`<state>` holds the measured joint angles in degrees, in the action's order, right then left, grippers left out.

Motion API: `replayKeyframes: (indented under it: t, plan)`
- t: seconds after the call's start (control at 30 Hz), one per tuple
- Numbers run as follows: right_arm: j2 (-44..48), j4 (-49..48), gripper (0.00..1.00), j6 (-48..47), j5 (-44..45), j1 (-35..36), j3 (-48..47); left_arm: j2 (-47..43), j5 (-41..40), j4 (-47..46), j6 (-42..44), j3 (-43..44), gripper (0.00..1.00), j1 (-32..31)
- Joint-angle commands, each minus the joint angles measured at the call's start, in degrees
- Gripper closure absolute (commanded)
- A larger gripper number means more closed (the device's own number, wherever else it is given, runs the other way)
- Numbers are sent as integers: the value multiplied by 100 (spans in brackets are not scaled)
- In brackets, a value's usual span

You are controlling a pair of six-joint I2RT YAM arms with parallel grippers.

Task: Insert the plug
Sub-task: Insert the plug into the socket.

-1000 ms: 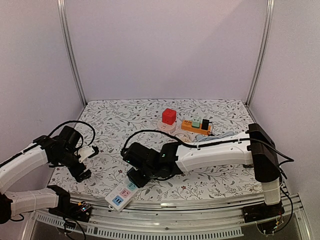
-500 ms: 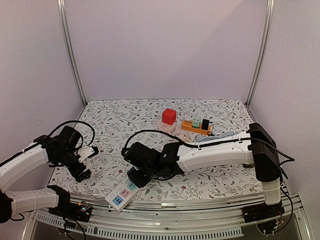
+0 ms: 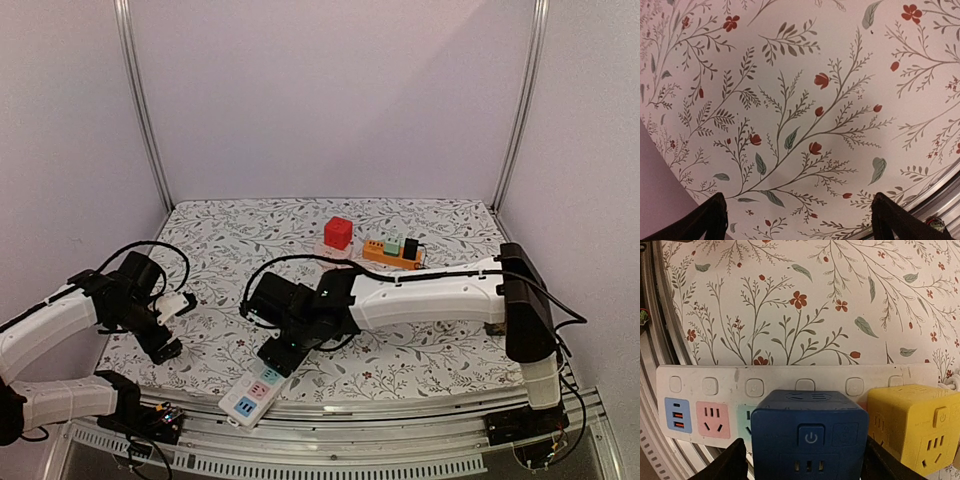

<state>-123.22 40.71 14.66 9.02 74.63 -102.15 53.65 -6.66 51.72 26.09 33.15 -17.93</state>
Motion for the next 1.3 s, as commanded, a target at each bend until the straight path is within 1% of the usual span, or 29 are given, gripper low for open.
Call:
replayKeyframes:
  t: [0.0,0.1,0.23,0.3,0.37,0.43,0.5,0.6,0.7,0.8,0.93,1.0,1.07,1.27]
  plan:
    - [246,299,22,-283,-196,64,-334,6,60,-28,-5,54,0,81]
    - [363,253,14,-370,-299,75,-417,-1,65,-29,-6,53,0,79]
    - [630,159,12,-477,-377,44,-435,-14,68,-22,0,52,1,93]
    - [894,158,11,-370,-175,-103,-410,-29,74,-23,-3,52,0,88]
    - [1163,177,11,-80,206,-389,-276,-51,77,-26,-7,52,0,98]
    - [1594,204,8,360,720,-771,55,-71,89,-23,0,52,0,101]
    - [2036,332,2,719,1334,-1168,574,-84,86,-23,-3,54,1,97]
    - [2638,953,1,1193,1746,-1980,1079,-107,91,-29,2,56,0,104]
    - [2920,1914,1,1614,2051,-2938,1535,-130,96,-22,2,44,1,106]
    - [3108,2357,1,1774,2399,-3830,2227,-136,95,-28,3,43,0,111]
    - [3378,2251,1,1690,2289,-4903,3204,-127,102,-23,3,46,0,112]
    - [3485,2143,1,1636,2190,-5324,3620,-114,104,-25,2,38,0,105]
    - [3630,1963,1,1546,1912,-5597,3948,-101,103,-25,2,37,0,108]
    - [4051,1326,1,1333,1168,-6080,4690,-83,105,-28,2,34,0,111]
